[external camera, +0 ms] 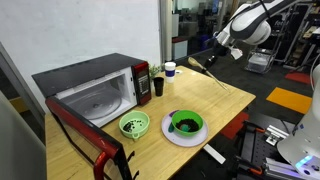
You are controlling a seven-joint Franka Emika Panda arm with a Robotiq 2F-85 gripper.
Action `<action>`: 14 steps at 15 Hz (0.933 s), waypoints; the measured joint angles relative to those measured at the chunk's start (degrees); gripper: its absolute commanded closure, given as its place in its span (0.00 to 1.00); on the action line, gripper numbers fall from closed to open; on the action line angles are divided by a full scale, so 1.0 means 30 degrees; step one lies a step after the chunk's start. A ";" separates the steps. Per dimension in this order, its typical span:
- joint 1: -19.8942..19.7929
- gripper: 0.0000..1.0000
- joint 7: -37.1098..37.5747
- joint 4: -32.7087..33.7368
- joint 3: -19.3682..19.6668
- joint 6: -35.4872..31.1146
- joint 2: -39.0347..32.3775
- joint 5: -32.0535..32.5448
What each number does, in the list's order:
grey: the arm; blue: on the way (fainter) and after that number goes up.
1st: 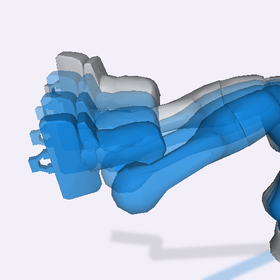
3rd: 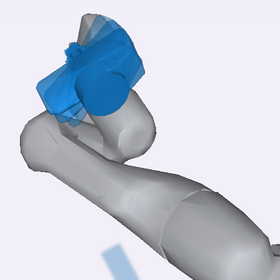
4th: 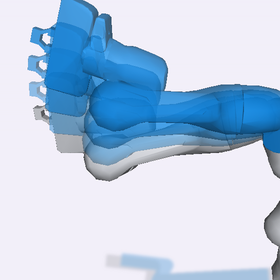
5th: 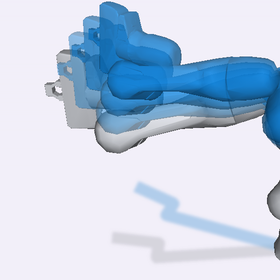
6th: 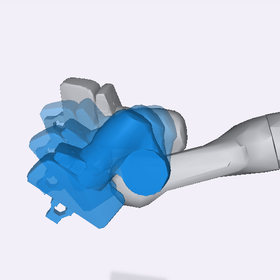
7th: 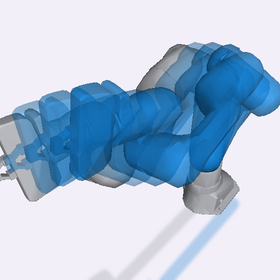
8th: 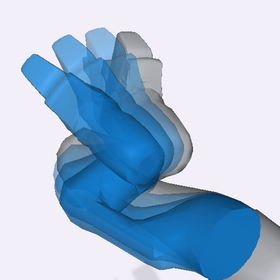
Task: Use the wooden spoon to stir the contents in the green bowl
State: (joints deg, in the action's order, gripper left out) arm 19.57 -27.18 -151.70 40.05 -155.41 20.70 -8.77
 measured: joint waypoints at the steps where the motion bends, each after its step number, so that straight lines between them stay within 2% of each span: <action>1: 0.0030 0.94 -0.0448 0.0193 0.0000 0.0117 -0.0458 -0.0659; 8: 0.2757 0.94 -0.1763 0.2094 0.2048 0.0401 -0.4782 -0.3805; 14: 0.3281 0.94 -0.4264 0.3645 0.2201 0.1270 -0.8642 -0.7937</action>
State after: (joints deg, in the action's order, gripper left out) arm 29.41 -39.97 -140.76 46.66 -151.60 -5.23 -32.58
